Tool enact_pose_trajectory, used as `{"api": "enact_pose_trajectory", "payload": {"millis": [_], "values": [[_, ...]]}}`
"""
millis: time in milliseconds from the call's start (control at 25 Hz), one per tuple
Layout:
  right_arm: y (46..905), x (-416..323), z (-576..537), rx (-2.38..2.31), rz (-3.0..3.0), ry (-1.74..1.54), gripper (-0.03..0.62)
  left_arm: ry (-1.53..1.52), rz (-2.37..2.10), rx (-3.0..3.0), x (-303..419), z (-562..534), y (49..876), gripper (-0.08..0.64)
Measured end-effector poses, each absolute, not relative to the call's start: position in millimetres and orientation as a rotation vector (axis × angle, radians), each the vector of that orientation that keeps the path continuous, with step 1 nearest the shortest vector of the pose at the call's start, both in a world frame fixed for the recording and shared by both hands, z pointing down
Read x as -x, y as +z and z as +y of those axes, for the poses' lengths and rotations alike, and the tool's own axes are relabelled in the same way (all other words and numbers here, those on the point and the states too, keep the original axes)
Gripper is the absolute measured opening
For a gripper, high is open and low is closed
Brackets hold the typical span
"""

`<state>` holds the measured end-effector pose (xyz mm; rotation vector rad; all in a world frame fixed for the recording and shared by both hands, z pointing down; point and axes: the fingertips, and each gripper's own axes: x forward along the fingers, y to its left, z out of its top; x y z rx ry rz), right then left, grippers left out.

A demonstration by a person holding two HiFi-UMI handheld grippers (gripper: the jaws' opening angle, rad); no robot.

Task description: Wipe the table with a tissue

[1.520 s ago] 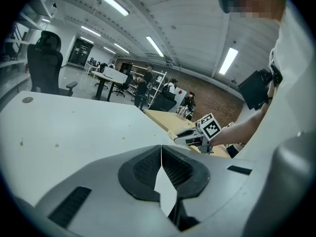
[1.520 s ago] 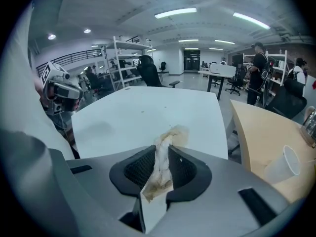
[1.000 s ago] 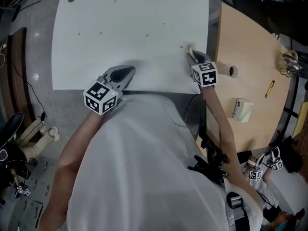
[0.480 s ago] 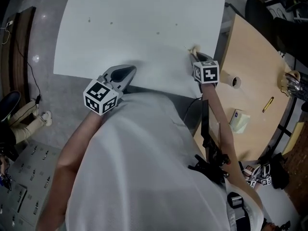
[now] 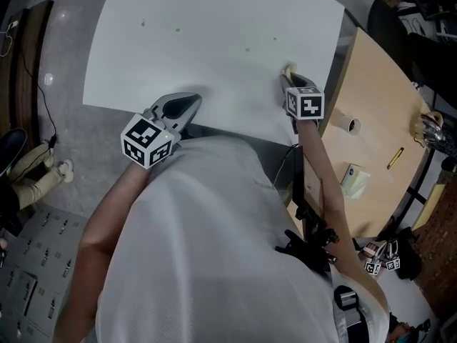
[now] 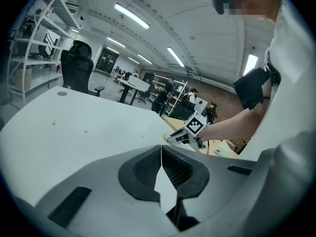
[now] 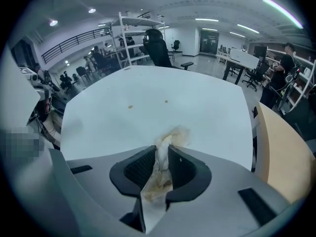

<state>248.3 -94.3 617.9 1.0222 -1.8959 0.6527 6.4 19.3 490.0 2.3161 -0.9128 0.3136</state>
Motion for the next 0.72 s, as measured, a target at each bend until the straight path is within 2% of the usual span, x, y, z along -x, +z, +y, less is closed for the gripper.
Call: {"api": "enact_pose_trajectory", "payload": {"millis": [240,560,720], "values": [[617.5,-227.2,-93.9,-0.983,-1.966,0.595,0.078,0.332,-0.881,-2.338,6.8,10.6,488.6,0.008],[614.9,-195.1,-61.0,-0.604,-2.072,0.416,0.078,0.38,-0.776,-2.38,-8.0,7.2,486.2,0.008],[590.0,-209.7,-61.0,-0.77,-2.176,0.467,0.08,0.399,-0.758,-2.394,-14.2,3.2,484.3,0.008]]}}
